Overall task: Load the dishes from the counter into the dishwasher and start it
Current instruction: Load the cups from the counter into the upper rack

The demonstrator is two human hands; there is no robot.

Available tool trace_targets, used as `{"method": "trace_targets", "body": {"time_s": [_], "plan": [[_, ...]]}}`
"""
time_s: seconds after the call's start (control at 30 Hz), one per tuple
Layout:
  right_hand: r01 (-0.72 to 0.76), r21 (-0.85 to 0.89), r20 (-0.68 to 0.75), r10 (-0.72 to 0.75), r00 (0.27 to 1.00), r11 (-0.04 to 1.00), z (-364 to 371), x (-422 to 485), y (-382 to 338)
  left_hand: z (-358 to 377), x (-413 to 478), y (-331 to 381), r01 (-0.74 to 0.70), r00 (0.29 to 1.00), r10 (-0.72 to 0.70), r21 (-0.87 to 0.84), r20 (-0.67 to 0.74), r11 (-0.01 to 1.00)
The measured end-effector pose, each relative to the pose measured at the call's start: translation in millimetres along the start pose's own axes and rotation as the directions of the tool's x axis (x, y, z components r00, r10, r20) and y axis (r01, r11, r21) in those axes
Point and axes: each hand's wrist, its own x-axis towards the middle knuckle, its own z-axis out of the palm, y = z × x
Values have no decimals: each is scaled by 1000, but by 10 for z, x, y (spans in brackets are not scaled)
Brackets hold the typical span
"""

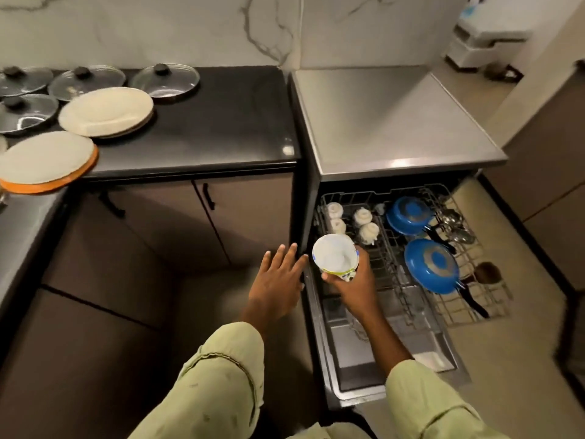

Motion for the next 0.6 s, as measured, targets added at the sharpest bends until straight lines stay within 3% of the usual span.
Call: {"method": "trace_targets", "body": {"time_s": [0.13,0.37,0.6], "plan": [[-68,16,-20,69,997,998,-612,-26,304,148,230,515,-8,994,9,-8,108,1000],[-135,-99,34,139,990,986,-1590,270,792,333,727,1285,-41,955,34,15,295,999],[-149,-260,123,186,975,954,-1830,680,993,475,1231,1370,-68,933,45,51,358,996]]}}
